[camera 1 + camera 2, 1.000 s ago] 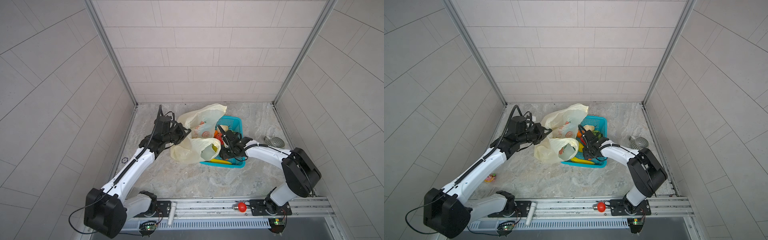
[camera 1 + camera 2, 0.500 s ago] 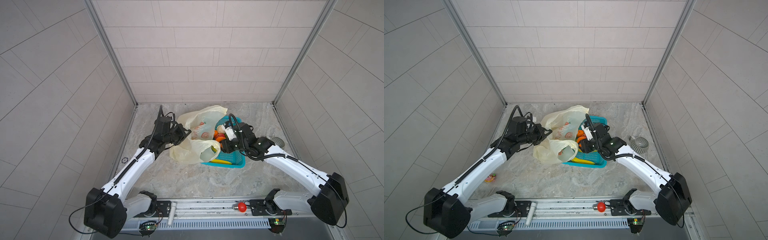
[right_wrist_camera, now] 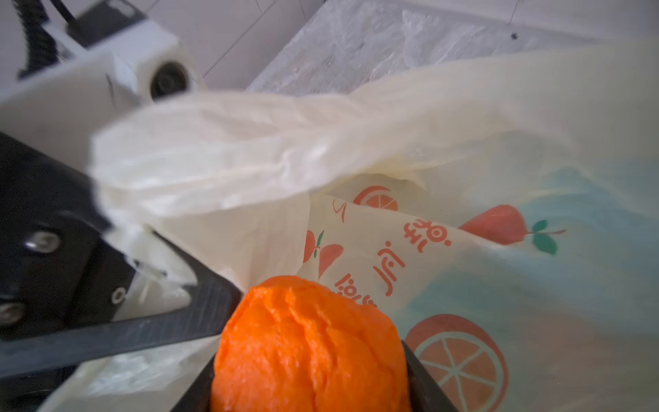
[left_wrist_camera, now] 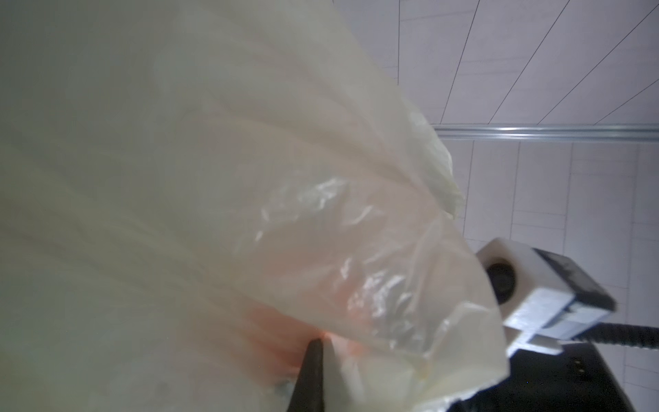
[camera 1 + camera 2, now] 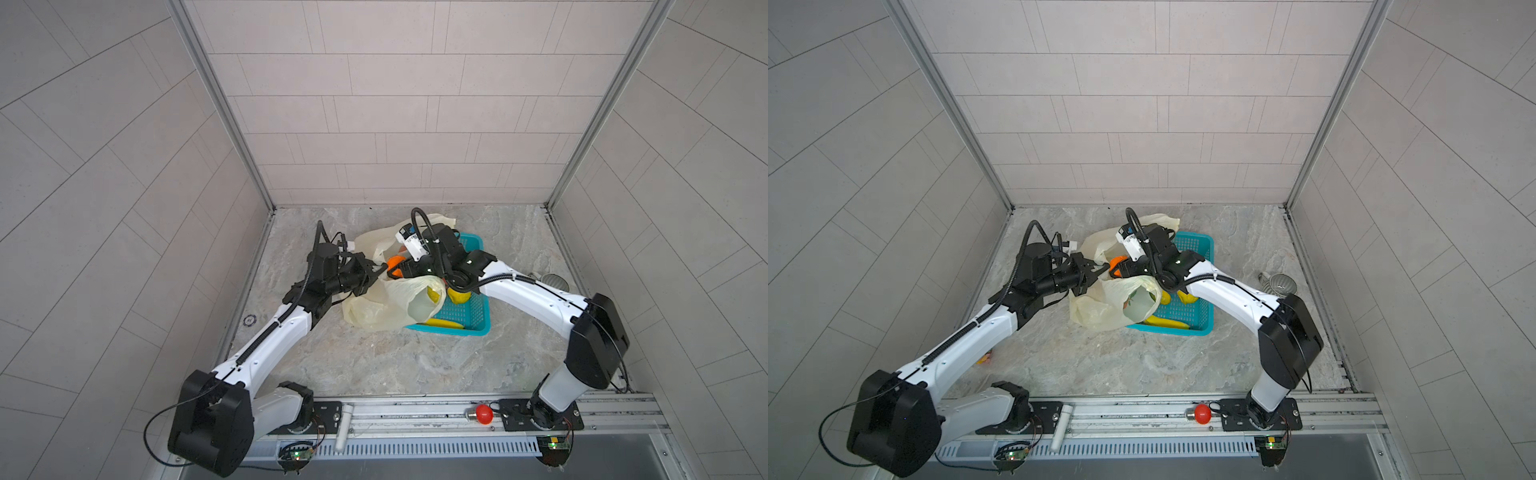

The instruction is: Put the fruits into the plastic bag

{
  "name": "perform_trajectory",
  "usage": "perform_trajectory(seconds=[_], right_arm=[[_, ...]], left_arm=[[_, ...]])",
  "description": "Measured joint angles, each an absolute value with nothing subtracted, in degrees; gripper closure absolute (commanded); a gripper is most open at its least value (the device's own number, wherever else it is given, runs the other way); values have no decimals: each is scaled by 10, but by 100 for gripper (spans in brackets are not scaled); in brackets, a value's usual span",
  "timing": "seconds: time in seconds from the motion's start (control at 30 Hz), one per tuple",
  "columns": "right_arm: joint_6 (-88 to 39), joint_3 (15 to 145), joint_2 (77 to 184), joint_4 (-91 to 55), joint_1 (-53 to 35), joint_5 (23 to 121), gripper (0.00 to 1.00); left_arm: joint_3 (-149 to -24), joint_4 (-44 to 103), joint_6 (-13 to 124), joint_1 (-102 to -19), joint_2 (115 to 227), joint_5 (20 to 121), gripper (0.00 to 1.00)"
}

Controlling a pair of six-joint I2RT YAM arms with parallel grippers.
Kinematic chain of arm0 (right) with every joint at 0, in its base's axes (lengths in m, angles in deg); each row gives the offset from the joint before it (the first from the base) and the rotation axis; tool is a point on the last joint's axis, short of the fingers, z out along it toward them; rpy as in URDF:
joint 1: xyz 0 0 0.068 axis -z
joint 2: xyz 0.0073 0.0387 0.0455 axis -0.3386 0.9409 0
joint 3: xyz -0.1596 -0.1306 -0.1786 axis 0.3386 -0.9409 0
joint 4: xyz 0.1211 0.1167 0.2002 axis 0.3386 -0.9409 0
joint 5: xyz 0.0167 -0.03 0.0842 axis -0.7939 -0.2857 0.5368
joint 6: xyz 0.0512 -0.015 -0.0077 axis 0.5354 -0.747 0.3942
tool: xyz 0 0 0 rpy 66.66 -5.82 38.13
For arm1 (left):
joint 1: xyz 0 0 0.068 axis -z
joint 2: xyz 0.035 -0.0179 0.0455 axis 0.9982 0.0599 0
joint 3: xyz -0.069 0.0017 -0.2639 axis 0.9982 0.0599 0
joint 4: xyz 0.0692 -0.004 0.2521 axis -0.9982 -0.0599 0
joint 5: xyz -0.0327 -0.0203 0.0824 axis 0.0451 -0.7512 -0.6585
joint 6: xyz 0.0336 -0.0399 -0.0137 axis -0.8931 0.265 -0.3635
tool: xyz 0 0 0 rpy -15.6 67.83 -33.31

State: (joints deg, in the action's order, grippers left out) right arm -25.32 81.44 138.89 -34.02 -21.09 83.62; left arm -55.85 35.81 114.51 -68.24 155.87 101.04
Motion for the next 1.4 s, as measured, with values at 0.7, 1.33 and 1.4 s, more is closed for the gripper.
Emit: perform_trajectory(seconds=[0.7, 1.33, 1.4], right_arm=[[-257, 761, 1409, -314, -255, 777, 18], [-286, 721, 1267, -401, -143, 782, 22], [-284, 692, 1230, -400, -144, 805, 23]], left_arm=[[-523, 445, 1203, -688, 1546, 1059, 100], [-579, 214, 1060, -716, 1501, 1057, 100], [-576, 224, 1065, -717, 1501, 1053, 100]])
